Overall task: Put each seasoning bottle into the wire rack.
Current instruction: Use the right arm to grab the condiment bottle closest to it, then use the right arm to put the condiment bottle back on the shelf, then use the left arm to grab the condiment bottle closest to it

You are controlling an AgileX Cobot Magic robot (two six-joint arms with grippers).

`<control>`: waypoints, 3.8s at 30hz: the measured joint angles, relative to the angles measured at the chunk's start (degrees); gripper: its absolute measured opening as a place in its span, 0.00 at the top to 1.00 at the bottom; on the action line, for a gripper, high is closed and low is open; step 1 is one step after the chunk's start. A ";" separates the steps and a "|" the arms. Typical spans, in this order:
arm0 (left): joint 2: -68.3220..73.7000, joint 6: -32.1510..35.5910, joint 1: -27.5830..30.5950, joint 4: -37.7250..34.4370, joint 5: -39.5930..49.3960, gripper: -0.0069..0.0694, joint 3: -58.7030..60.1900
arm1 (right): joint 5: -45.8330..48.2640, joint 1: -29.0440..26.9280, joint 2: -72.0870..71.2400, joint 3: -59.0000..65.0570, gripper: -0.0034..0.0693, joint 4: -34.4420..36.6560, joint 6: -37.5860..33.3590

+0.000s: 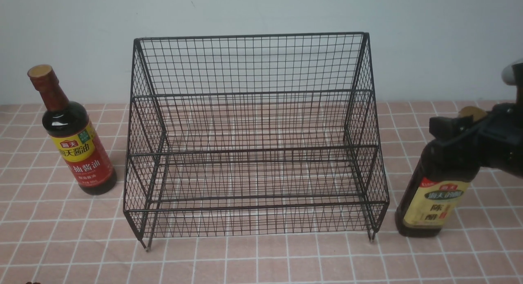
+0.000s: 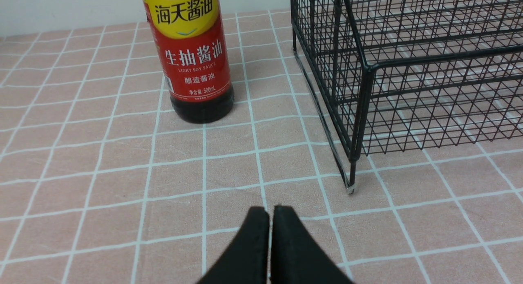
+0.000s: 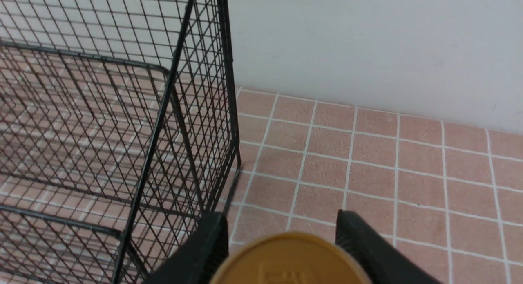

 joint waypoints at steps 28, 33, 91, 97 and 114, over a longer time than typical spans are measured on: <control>0.00 0.00 0.00 0.00 0.00 0.92 0.00 | -2.95 18.42 17.99 -39.10 0.53 -3.67 5.60; 0.00 0.00 0.00 0.00 0.00 0.92 0.00 | -1.90 18.42 22.42 -40.85 0.53 -3.63 5.63; 0.00 0.00 0.00 0.00 0.00 0.92 0.00 | 57.70 18.19 -25.14 -55.52 0.96 5.09 1.29; 0.00 0.00 0.00 0.00 0.00 0.92 0.00 | 54.33 18.19 -41.85 -45.14 0.97 3.71 1.09; 0.00 0.00 0.00 0.00 0.00 0.92 0.00 | 42.66 18.19 -67.98 -6.38 0.97 3.96 0.48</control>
